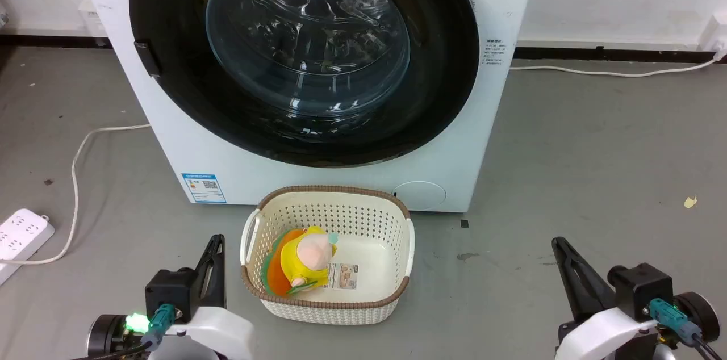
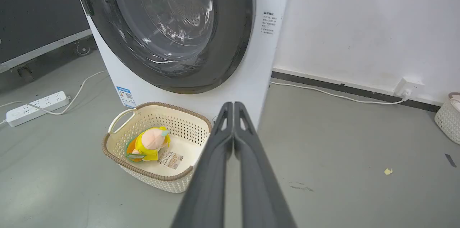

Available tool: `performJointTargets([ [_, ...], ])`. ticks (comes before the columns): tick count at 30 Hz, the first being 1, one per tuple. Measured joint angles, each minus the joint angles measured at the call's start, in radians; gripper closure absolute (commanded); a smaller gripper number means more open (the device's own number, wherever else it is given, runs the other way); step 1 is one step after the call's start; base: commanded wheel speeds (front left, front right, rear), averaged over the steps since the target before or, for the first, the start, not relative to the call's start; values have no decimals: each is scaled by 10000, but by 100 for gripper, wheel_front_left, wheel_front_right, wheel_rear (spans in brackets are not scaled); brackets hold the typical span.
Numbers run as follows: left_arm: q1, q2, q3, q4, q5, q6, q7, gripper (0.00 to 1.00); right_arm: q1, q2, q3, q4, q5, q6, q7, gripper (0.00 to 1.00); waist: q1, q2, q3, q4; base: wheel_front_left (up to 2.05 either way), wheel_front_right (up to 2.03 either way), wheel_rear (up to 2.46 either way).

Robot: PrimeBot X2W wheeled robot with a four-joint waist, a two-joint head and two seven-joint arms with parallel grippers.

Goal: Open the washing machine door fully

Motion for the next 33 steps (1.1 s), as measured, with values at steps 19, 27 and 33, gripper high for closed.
performJointTargets([
  [19,0,0,0,0,0,0,0,100,0,0,0,0,0,0,0,100,0,0,0,0,0,0,0],
  [27,0,0,-6,0,0,0,0,100,0,0,-4,0,0,0,0,100,0,0,0,0,0,0,0],
  [33,0,0,-4,0,0,0,0,100,0,0,-2,0,0,0,0,100,0,0,0,0,0,0,0],
])
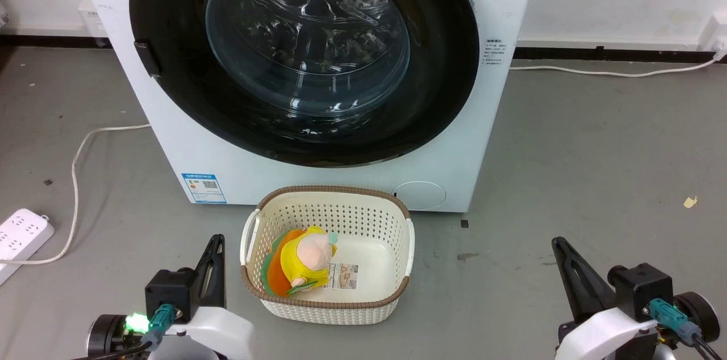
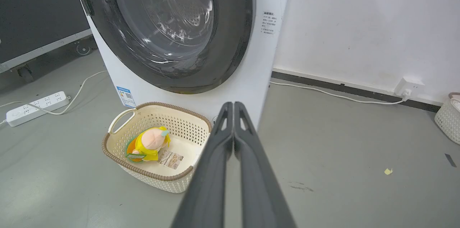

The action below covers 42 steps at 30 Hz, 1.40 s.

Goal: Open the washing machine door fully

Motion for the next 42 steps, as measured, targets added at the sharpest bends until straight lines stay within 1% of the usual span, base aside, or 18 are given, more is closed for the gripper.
performJointTargets([
  [12,0,0,4,0,0,0,0,100,0,0,2,0,0,0,0,100,0,0,0,0,0,0,0],
  [13,0,0,0,0,-10,-2,0,0,2,-2,2,0,6,0,0,0,0,0,0,0,0,0,0],
  [31,-14,0,-161,0,-38,29,-199,0,2,-2,-29,10,115,0,-203,0,0,0,79,10,0,0,0],
  [38,-56,-2,-230,-29,-48,90,-374,0,-25,-2,-54,4,203,0,-364,0,0,0,270,62,0,0,0],
  [42,-180,0,-307,-75,-119,98,-462,0,-393,-56,-46,-19,299,2,-462,0,0,0,515,113,0,0,0],
])
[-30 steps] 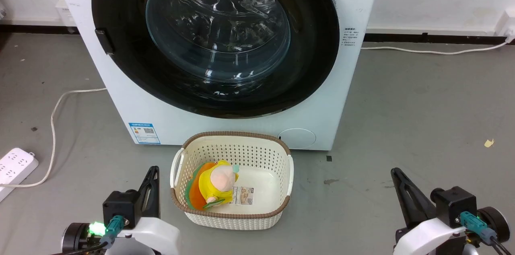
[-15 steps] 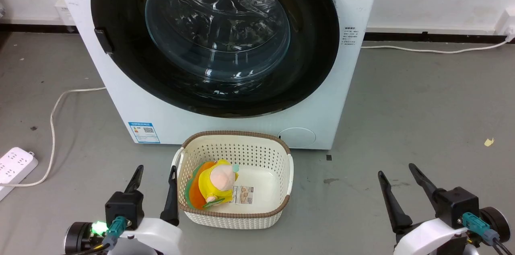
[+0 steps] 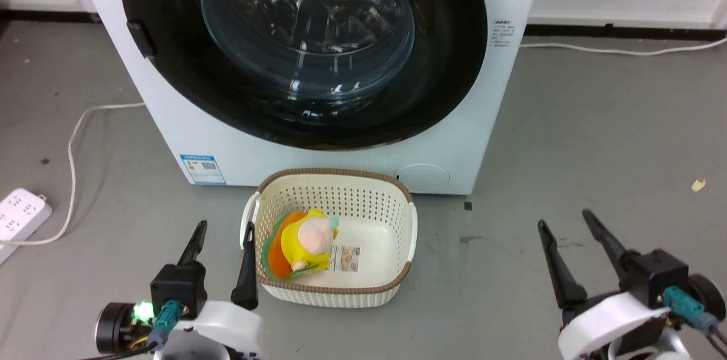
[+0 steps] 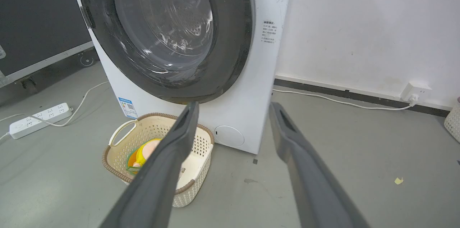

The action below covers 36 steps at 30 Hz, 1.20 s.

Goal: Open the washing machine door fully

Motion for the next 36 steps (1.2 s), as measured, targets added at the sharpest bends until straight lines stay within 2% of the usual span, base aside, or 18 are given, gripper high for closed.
performJointTargets([
  [10,-430,-2,-253,-207,-79,88,-178,0,-1001,-491,61,-56,723,-2,19,0,0,0,674,182,0,0,0],
  [21,-958,-2,-577,-374,-196,257,-476,0,-2744,-826,-121,-58,2011,0,382,0,1,0,1594,580,0,0,0],
  [22,-986,-2,-596,-384,-211,267,-504,0,-2887,-834,-151,-48,2104,0,401,28,1,0,1656,614,0,0,0],
  [23,-1028,-2,-614,-395,-230,278,-527,0,-3025,-836,-178,-40,2201,-2,460,76,1,0,1718,650,0,0,0],
  [24,-1076,-2,-637,-412,-247,297,-533,0,-3157,-836,-199,-31,2303,0,474,100,1,0,1780,683,0,0,0],
  [36,-1391,-2,-869,-575,-337,435,-782,0,-4982,-531,-859,723,3894,-2,1638,100,0,0,2479,998,0,0,0],
])
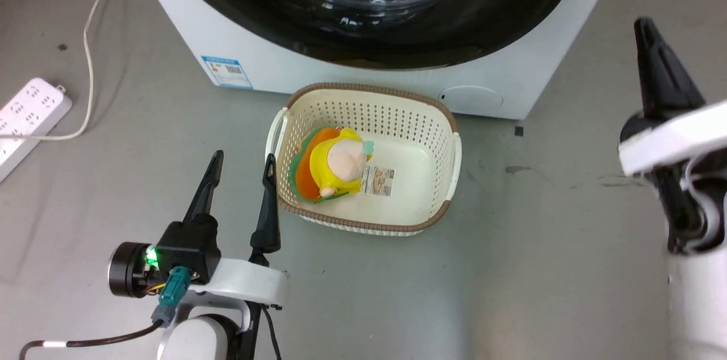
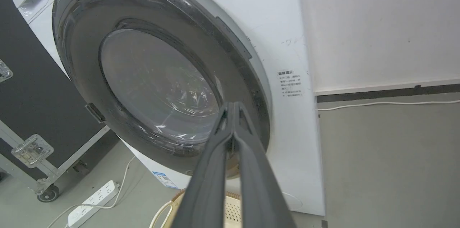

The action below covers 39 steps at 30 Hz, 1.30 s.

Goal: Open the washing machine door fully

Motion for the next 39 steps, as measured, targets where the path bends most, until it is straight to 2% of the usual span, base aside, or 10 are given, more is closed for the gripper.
performJointTargets([
  [9,-246,2,-165,-65,-46,86,-186,0,-1795,353,-1058,1016,1064,0,1198,100,0,0,510,204,0,0,0],
  [19,-540,0,-405,-163,-198,184,-403,0,-4002,514,-2602,2936,1808,-2,2497,100,0,0,1035,477,0,0,0],
  [28,-784,0,-711,-274,-336,307,-589,0,-6052,454,-3998,4855,1839,-2,3789,100,0,0,1518,773,0,0,0],
  [39,-965,2,-1034,-385,-474,523,-802,0,-8360,-125,-5703,7196,1346,-6,5616,100,0,0,2049,1148,0,0,0],
])
